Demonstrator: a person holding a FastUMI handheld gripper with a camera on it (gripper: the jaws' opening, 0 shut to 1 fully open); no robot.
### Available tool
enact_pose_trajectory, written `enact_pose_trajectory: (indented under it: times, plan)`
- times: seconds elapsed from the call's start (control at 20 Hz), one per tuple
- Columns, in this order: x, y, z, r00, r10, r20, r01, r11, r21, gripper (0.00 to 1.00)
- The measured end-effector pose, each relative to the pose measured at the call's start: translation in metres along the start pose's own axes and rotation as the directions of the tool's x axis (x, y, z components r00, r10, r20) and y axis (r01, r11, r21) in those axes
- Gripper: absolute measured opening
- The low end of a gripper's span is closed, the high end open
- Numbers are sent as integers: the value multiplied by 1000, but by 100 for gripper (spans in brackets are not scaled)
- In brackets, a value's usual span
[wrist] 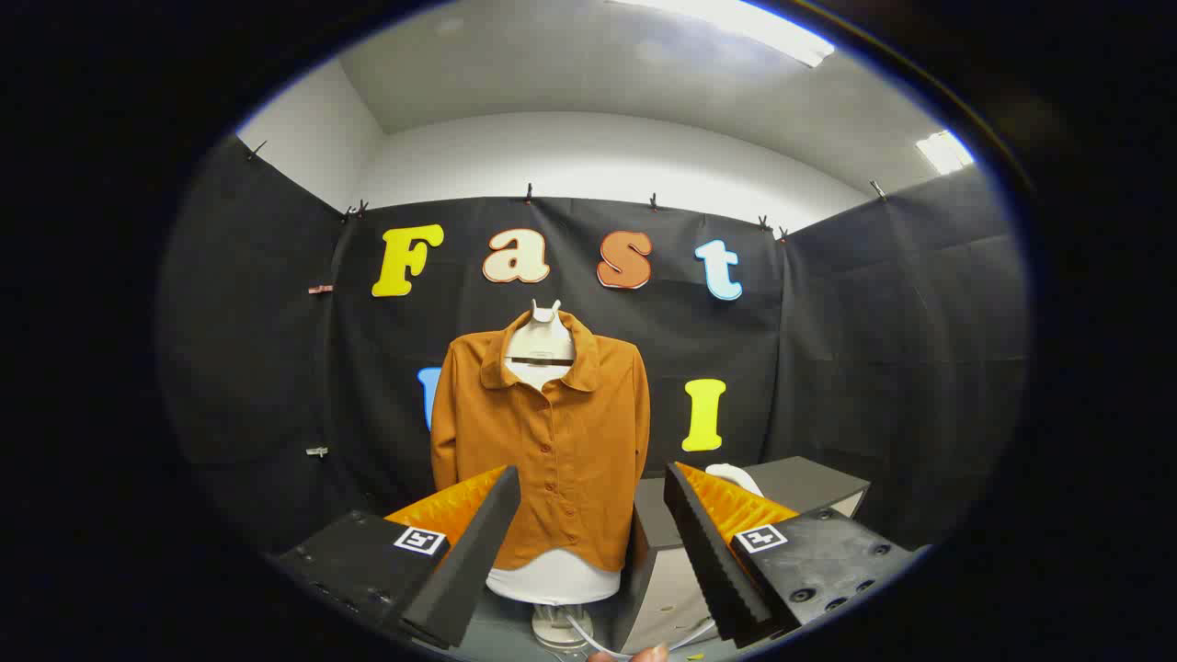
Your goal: Iron the clothes twice with a garment steamer, once on the left side and once on the right side.
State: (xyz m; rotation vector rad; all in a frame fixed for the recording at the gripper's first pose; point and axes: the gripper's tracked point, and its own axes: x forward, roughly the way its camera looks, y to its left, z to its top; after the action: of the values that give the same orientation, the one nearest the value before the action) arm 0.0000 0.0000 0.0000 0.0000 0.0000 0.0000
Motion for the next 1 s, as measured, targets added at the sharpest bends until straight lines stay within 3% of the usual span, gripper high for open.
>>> enact_pose_trajectory:
  times: [1.0]
  plan:
    - [4, 1, 7, 1000, -11, -3, 11, 1000, -11, 98]
